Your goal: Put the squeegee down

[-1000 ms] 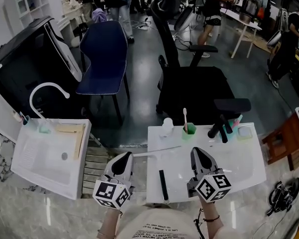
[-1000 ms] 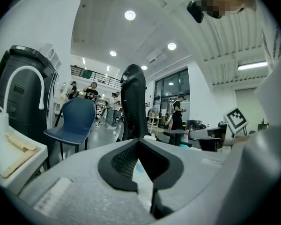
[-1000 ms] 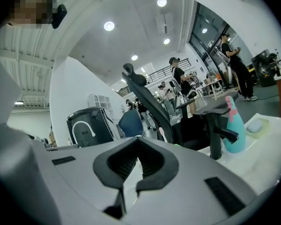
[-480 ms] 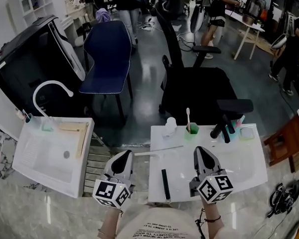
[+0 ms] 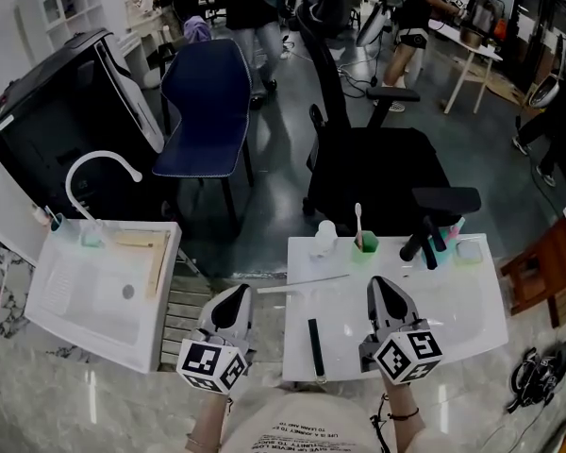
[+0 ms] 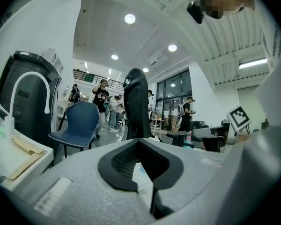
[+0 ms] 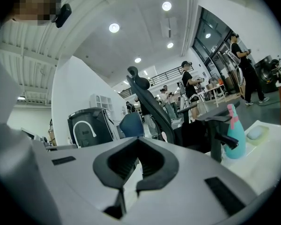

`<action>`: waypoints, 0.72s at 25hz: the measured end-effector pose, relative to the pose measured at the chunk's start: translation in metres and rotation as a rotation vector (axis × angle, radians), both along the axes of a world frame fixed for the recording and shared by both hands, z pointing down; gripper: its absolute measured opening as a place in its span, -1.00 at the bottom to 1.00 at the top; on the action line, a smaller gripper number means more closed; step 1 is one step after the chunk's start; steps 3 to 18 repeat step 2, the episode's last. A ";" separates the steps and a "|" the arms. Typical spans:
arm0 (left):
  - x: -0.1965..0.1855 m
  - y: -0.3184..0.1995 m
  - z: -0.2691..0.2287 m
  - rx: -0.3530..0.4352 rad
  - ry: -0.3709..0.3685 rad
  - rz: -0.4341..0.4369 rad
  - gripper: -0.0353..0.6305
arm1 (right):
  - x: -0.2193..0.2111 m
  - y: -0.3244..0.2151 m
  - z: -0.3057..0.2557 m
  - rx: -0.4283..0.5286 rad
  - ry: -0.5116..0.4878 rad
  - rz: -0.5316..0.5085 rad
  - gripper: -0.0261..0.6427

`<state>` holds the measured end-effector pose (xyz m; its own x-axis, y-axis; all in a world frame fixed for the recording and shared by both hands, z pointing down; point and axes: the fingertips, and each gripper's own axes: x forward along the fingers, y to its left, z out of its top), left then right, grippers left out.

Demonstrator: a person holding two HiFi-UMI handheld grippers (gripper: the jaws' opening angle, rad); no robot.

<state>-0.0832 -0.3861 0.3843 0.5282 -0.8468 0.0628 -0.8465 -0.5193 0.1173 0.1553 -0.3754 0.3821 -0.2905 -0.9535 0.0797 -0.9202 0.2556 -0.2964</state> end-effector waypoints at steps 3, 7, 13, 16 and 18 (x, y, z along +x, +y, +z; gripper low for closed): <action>0.000 0.001 0.002 -0.004 -0.001 -0.002 -0.82 | -0.001 0.000 0.000 0.000 0.002 -0.001 -0.91; 0.000 0.001 0.002 -0.004 -0.001 -0.002 -0.82 | -0.001 0.000 0.000 0.000 0.002 -0.001 -0.91; 0.000 0.001 0.002 -0.004 -0.001 -0.002 -0.82 | -0.001 0.000 0.000 0.000 0.002 -0.001 -0.91; 0.000 0.001 0.002 -0.004 -0.001 -0.002 -0.82 | -0.001 0.000 0.000 0.000 0.002 -0.001 -0.91; 0.000 0.001 0.002 -0.004 -0.001 -0.002 -0.82 | -0.001 0.000 0.000 0.000 0.002 -0.001 -0.91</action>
